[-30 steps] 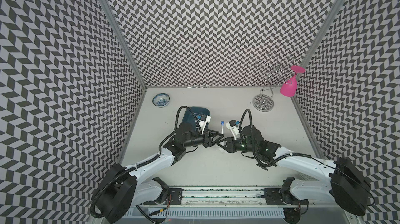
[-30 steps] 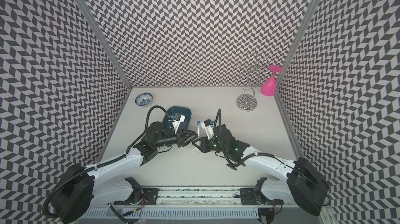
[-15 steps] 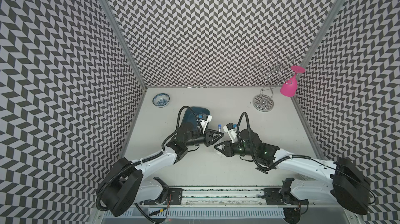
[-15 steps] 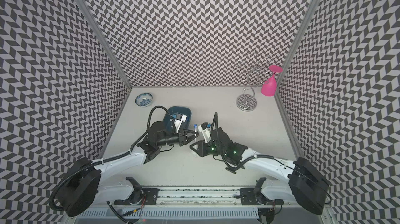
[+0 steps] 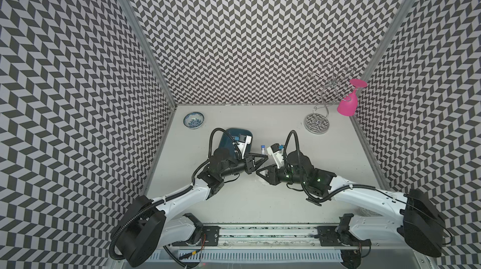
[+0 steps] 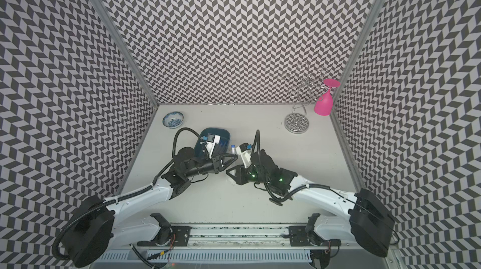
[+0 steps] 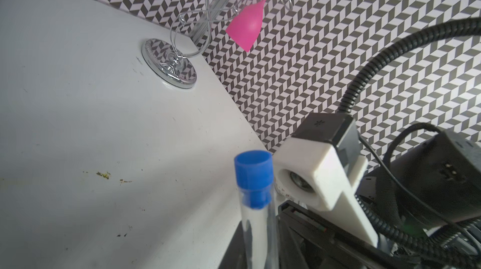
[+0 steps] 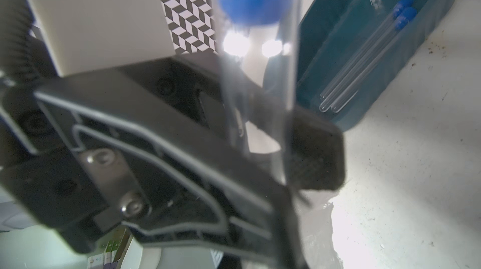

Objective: Wipe the exteriors of test tubes
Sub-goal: Wipe the dirt from the test tube.

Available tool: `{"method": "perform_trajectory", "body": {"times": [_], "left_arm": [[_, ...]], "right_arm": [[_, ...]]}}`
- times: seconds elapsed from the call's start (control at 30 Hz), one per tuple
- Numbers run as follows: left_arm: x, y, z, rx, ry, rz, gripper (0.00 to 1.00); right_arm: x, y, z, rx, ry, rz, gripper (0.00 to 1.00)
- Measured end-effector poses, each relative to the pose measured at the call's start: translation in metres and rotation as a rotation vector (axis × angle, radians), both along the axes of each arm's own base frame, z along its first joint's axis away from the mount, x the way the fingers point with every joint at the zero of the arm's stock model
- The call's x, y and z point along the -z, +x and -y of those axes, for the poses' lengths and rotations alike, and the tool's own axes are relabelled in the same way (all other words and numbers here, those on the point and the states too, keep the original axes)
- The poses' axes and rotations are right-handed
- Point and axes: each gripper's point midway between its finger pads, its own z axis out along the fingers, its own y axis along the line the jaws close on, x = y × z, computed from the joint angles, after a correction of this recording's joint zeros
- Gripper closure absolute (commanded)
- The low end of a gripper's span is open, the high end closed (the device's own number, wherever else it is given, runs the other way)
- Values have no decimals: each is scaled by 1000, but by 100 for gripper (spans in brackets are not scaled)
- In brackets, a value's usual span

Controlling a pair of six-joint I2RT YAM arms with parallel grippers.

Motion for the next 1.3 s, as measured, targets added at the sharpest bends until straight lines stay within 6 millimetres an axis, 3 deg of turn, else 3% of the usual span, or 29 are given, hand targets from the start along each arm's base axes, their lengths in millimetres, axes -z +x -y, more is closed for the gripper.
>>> {"method": "perform_trajectory", "body": {"times": [0.17, 0.5, 0.67, 0.97, 1.3], "left_arm": [[2, 1, -3, -19, -14, -16, 79], [12, -1, -7, -30, -15, -53, 78], [13, -4, -6, -11, -8, -51, 68], [16, -5, -5, -1, -1, -56, 63], [16, -5, -6, -2, 7, -39, 81]], "right_arm": [[-3, 13, -1, 16, 5, 21, 80], [6, 12, -2, 7, -6, 5, 84], [12, 5, 0, -3, 7, 4, 85], [19, -12, -7, -43, 11, -20, 85], [18, -19, -11, -64, 32, -31, 85]]}}
